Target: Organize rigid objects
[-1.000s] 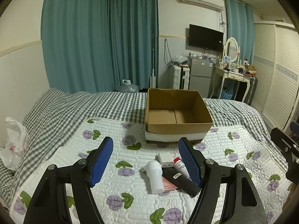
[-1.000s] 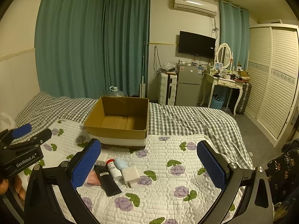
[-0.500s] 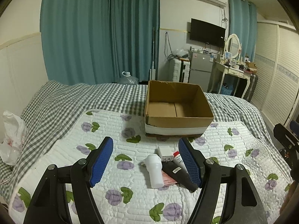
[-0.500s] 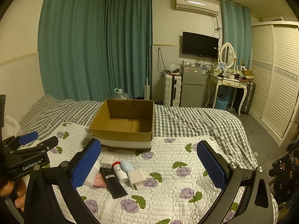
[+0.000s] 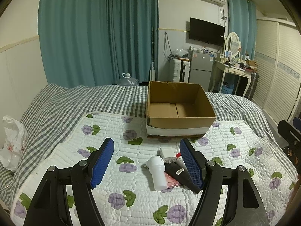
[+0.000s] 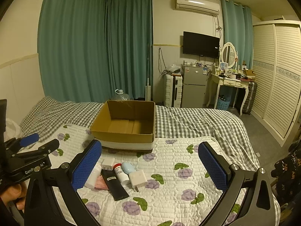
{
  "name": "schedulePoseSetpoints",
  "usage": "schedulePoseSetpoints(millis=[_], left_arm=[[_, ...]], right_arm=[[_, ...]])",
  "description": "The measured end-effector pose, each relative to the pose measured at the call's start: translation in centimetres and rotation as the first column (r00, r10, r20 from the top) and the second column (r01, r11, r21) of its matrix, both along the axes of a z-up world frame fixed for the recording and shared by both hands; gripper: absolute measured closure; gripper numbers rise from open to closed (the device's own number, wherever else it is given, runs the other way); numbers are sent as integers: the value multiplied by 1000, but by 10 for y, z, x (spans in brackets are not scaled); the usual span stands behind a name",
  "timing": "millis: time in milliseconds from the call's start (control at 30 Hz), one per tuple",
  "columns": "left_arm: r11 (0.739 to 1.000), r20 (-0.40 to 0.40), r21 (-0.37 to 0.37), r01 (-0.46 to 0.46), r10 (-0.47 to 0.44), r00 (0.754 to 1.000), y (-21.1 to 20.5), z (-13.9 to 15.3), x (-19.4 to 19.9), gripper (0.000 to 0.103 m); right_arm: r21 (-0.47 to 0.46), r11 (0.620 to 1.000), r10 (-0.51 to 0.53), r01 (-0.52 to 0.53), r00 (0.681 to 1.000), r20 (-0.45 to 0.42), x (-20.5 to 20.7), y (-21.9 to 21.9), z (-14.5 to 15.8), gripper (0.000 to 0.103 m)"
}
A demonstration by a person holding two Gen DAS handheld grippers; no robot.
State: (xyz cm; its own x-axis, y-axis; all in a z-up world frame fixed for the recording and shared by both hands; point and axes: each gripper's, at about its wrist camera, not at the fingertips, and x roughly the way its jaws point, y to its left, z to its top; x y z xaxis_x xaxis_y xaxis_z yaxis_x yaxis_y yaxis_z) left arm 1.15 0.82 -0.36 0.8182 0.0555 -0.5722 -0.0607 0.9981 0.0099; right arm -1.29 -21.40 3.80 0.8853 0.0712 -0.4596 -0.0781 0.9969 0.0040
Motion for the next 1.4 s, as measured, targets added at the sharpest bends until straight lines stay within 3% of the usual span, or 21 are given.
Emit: schedulePoseSetpoints(millis=[800, 1100, 1400], left_arm=[[1000, 65, 0, 19, -19, 998, -3, 12, 3, 28], [1000, 10, -14, 7, -7, 1000, 7, -10, 27, 28], [1000, -139, -6, 12, -13, 990, 7, -70, 59, 28]], right_arm=[[-18, 999, 36, -36, 999, 18, 10, 3, 3, 0], [-38, 998, 49, -49, 999, -7, 39, -1, -15, 0], [-44, 994, 89, -95, 989, -120, 77, 0, -68, 0]])
